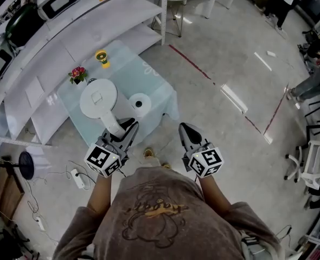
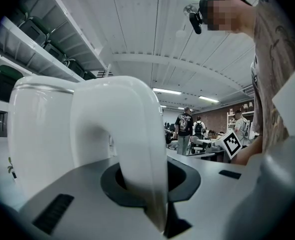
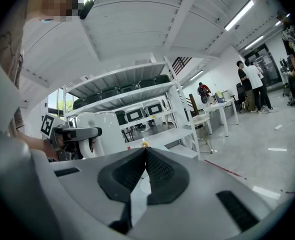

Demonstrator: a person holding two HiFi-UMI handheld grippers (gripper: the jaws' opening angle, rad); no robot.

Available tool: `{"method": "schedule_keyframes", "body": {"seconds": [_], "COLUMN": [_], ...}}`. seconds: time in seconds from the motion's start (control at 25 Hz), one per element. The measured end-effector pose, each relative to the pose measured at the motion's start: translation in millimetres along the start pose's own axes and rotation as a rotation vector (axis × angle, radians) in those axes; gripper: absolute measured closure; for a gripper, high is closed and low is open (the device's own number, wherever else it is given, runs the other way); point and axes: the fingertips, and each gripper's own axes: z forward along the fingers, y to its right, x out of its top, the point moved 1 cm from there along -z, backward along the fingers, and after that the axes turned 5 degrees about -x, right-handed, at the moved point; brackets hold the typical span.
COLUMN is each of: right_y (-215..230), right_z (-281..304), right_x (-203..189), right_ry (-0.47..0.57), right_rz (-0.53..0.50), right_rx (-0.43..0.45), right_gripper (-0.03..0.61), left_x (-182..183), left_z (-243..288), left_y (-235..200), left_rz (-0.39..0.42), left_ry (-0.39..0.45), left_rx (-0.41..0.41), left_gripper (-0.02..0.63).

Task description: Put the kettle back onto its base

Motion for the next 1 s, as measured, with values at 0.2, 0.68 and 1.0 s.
{"method": "schedule_keyframes", "body": {"seconds": [0.2, 0.68, 1.0], "right_y": [14.1, 37.7, 51.6], "right_z": [5.7, 25.0, 32.7], "right_x": [3.7, 4.5, 1.4], "right_ry": [-0.008, -0.036, -0.061], "right_rz": [0.000, 0.002, 0.010], "right_rx": [-0.035, -0.107, -0.159], "right_gripper": [0.578, 0.578, 0.578], "left_x": [-3.0, -19.1, -59.0], "left_z": [21.8, 67.9, 97.8], "left_y": [-21.0, -66.9, -85.8], "left_rz": [0.001, -0.044, -0.068], "left_ry": [-0.001, -0.004, -0.065], "left_rx": [-0.030, -0.069, -0.094], "left_gripper": [0.541, 0.541, 0.541]}}
